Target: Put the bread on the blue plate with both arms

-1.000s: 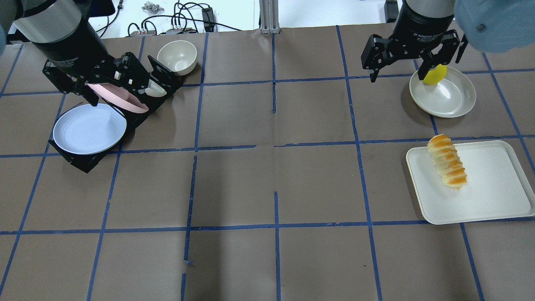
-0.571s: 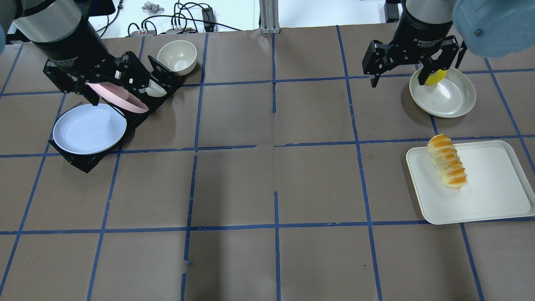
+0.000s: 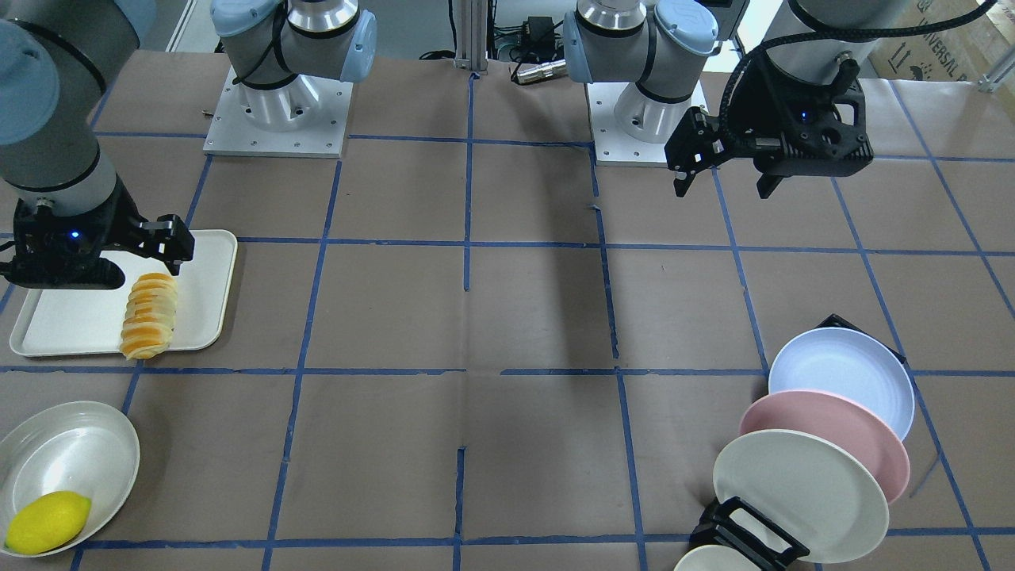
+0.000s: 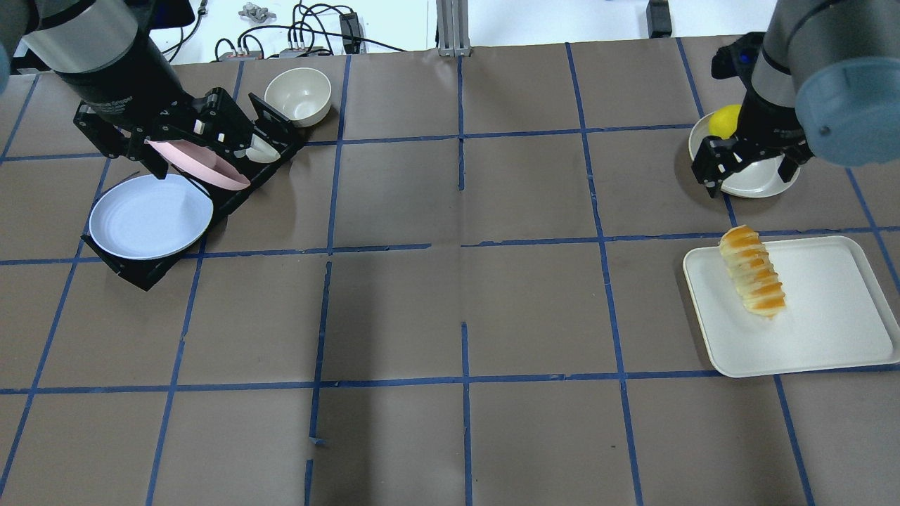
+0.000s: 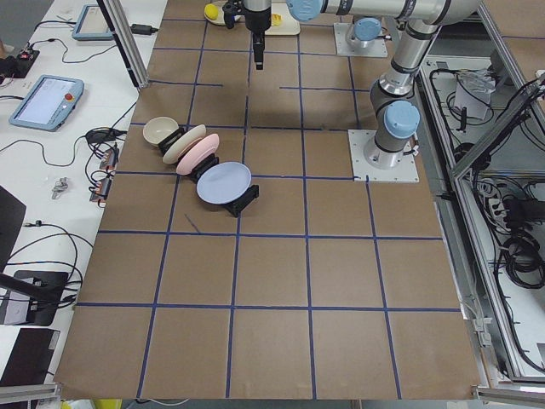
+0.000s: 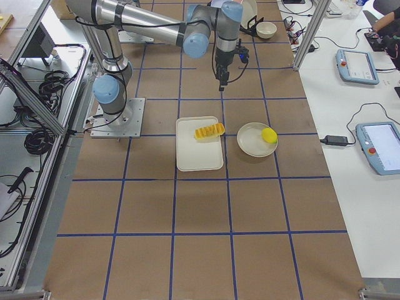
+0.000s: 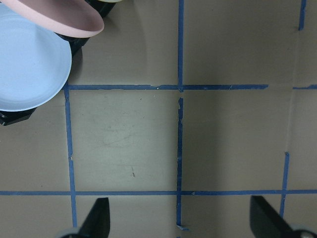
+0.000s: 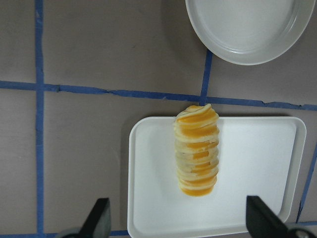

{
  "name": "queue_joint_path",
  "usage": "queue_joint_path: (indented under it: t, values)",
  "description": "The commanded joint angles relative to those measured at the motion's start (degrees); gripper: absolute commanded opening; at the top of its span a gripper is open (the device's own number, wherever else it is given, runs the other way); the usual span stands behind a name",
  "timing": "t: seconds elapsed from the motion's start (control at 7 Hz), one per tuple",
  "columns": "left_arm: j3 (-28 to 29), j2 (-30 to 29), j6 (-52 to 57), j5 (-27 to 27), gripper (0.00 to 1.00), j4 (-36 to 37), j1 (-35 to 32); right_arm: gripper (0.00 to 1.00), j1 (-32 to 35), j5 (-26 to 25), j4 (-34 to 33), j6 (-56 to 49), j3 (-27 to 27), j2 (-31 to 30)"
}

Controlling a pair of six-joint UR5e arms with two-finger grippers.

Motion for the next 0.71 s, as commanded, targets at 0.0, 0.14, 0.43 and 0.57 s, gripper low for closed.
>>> queue_joint_path:
  t: [0.0, 0.14, 0.43, 0.57]
  values:
    - [-0.1, 0.0, 0.0, 0.0, 1.00, 0.0, 0.0, 0.91, -7.8, 0.1, -14.9, -7.6, 12.0, 0.4]
    - [-0.1, 0.0, 0.0, 0.0, 1.00, 0.0, 0.0, 0.91, -10.1, 1.0, -20.5, -8.7, 15.8, 0.7]
    - [-0.1, 0.1, 0.0, 0.0, 1.00, 0.0, 0.0, 0.91, -10.7, 2.0, -27.3, -8.7, 16.6, 7.1]
    - [-0.1, 0.1, 0.0, 0.0, 1.00, 0.0, 0.0, 0.91, -10.8, 4.1, -28.8, -9.8, 17.0, 8.4]
